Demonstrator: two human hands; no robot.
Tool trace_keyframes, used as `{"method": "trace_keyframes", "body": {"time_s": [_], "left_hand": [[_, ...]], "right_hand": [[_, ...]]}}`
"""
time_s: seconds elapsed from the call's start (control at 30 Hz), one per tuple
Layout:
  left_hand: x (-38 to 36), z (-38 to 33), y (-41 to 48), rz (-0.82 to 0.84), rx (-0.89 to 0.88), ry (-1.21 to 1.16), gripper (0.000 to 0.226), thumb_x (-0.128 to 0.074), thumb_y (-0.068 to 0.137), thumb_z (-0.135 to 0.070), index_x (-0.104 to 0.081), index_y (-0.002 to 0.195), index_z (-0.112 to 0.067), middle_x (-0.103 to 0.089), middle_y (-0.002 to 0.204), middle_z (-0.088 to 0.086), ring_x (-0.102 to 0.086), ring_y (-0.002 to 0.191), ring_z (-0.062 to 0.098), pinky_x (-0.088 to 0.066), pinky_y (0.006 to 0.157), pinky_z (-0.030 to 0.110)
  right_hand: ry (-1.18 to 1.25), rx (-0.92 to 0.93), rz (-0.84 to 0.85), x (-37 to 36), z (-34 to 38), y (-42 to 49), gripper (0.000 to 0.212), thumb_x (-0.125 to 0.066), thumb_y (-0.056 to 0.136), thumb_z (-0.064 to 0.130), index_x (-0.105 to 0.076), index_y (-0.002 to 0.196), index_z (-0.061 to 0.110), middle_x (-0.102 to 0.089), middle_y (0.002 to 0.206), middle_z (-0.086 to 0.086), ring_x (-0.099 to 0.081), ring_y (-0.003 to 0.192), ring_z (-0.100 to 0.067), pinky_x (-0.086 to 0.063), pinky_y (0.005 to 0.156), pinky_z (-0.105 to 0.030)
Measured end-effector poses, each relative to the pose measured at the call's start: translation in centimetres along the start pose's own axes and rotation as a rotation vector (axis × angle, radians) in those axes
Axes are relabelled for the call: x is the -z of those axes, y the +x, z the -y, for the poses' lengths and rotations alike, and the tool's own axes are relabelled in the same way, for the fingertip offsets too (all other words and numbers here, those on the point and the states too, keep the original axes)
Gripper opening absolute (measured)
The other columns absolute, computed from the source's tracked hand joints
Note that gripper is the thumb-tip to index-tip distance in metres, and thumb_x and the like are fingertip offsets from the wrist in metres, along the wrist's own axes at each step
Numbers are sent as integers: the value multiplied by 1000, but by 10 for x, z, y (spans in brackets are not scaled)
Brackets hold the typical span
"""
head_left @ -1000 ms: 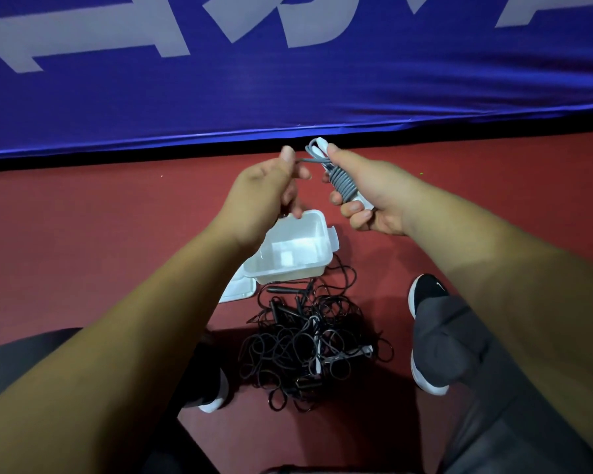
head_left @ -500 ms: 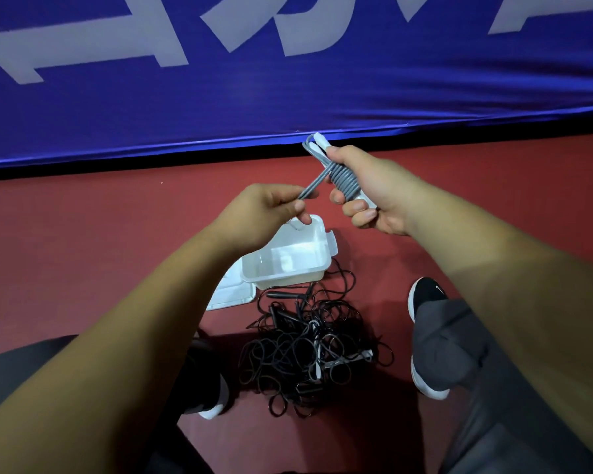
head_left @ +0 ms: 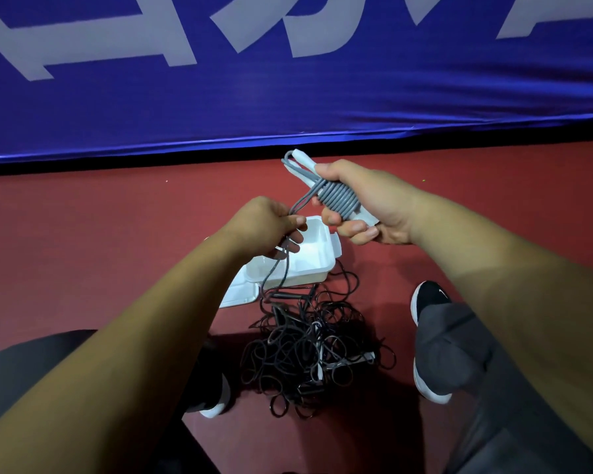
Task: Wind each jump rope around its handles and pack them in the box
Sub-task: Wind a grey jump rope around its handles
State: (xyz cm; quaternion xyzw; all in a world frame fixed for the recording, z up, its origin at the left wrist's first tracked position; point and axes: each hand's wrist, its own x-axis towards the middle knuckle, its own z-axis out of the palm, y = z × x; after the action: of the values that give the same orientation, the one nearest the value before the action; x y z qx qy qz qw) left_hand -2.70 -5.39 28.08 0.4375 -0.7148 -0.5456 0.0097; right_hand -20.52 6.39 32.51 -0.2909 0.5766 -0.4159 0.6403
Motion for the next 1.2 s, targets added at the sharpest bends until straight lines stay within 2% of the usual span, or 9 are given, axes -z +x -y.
{"method": "trace_keyframes", "body": {"time_s": [0.17, 0.33, 0.47, 0.57, 0.7, 0.8, 0.97, 1.13, 1.2], "left_hand": [[4, -7, -1, -49, -70, 24, 18, -59, 106, -14, -73, 101, -4, -78, 93, 18, -75, 78, 25, -58, 66, 35], [14, -7, -4, -6, -197, -16, 26, -59, 99, 4, -77, 96, -15, -79, 89, 10, -74, 78, 20, -60, 74, 36], [12, -17, -6, 25, -159, -287, 15, -65, 103, -13, -78, 109, -7, -79, 92, 8, -78, 91, 23, -62, 82, 34], [9, -24, -11, 39, -201, -248, 18, -67, 103, -24, -80, 108, -12, -72, 79, 6, -75, 87, 27, -60, 76, 31], [5, -33, -19, 20, -275, -150, 18, -68, 102, -28, -81, 107, -17, -56, 66, 0, -55, 71, 21, -52, 64, 19], [8, -36, -20, -36, -316, -100, 16, -69, 101, -31, -82, 104, -22, -60, 65, -9, -52, 68, 15, -54, 69, 22], [18, -40, -21, -156, -349, 10, 14, -68, 102, -27, -82, 104, -26, -70, 72, -11, -52, 56, 5, -44, 53, 18], [30, -45, -27, -117, -396, 236, 23, -66, 98, -13, -82, 106, -28, -77, 91, -9, -65, 75, 2, -50, 71, 19], [33, -47, -31, -81, -396, 332, 25, -65, 98, -14, -82, 106, -31, -78, 97, -13, -70, 89, 4, -54, 81, 26]], "right_hand": [[-86, -78, 173, -3, 0, -7, 48, -49, 103, 58, -59, 100, 11, -50, 67, -4, -32, 41, -11, -18, 40, -19], [-170, -234, 383, -4, -3, -12, 46, -53, 95, 57, -62, 92, 11, -51, 63, -6, -40, 39, -12, -25, 36, -18], [-275, -397, 454, -5, -7, -14, 47, -53, 100, 50, -68, 89, 7, -67, 79, -15, -48, 39, -12, -28, 33, -16], [-430, -441, 464, -5, -11, -12, 49, -47, 107, 44, -72, 105, 1, -73, 93, -15, -44, 38, -11, -24, 34, -17], [-521, -421, 392, -5, -16, -8, 46, -50, 109, 40, -76, 98, 4, -75, 83, -12, -42, 37, -12, -23, 36, -18], [-496, -363, 294, -2, -20, -1, 33, -57, 106, 36, -60, 115, 5, -75, 94, -17, -42, 42, -16, -26, 37, -16], [-415, -255, 102, 3, -25, 8, 34, -63, 101, 29, -62, 122, 2, -71, 92, -16, -39, 47, -18, -27, 39, -17], [-468, -186, -46, 6, -29, 17, 29, -66, 98, 30, -63, 113, 5, -72, 93, -12, -46, 50, -19, -31, 44, -23], [-531, -136, -123, 8, -29, 19, 33, -63, 100, 31, -63, 112, 0, -74, 79, -5, -49, 48, -20, -35, 44, -25]]}}
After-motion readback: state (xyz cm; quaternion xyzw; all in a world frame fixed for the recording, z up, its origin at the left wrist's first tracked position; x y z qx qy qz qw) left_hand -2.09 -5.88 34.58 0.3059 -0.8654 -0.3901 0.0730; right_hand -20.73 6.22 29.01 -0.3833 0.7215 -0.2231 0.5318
